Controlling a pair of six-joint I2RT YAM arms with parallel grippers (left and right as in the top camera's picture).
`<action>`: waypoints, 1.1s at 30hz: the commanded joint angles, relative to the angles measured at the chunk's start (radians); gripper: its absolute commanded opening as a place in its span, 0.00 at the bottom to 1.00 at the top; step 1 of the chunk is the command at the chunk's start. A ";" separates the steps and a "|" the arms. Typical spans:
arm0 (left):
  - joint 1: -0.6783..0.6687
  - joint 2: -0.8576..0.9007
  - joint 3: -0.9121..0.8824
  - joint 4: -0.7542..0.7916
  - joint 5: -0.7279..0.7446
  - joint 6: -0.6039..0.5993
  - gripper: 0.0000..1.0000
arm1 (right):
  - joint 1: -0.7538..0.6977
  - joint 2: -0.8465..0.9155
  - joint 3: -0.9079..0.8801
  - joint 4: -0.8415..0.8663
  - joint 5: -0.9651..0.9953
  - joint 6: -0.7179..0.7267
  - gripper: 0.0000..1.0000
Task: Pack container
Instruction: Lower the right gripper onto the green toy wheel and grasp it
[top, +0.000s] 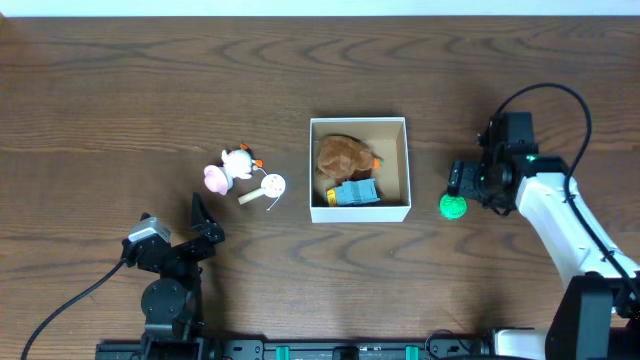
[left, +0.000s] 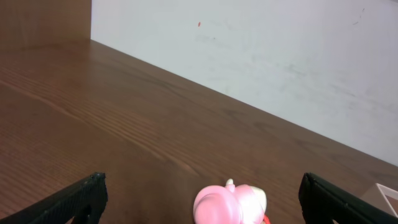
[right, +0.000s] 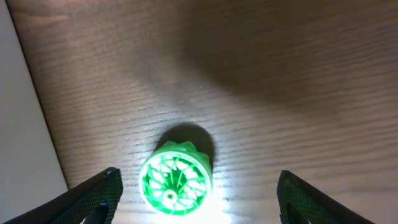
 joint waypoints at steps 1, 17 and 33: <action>0.005 -0.006 -0.029 -0.019 -0.004 0.020 0.98 | 0.018 -0.001 -0.056 0.038 -0.024 -0.019 0.82; 0.005 -0.006 -0.029 -0.019 -0.004 0.021 0.98 | 0.026 0.000 -0.175 0.230 -0.027 -0.093 0.79; 0.005 -0.006 -0.029 -0.019 -0.004 0.021 0.98 | 0.027 0.007 -0.224 0.324 -0.042 -0.113 0.79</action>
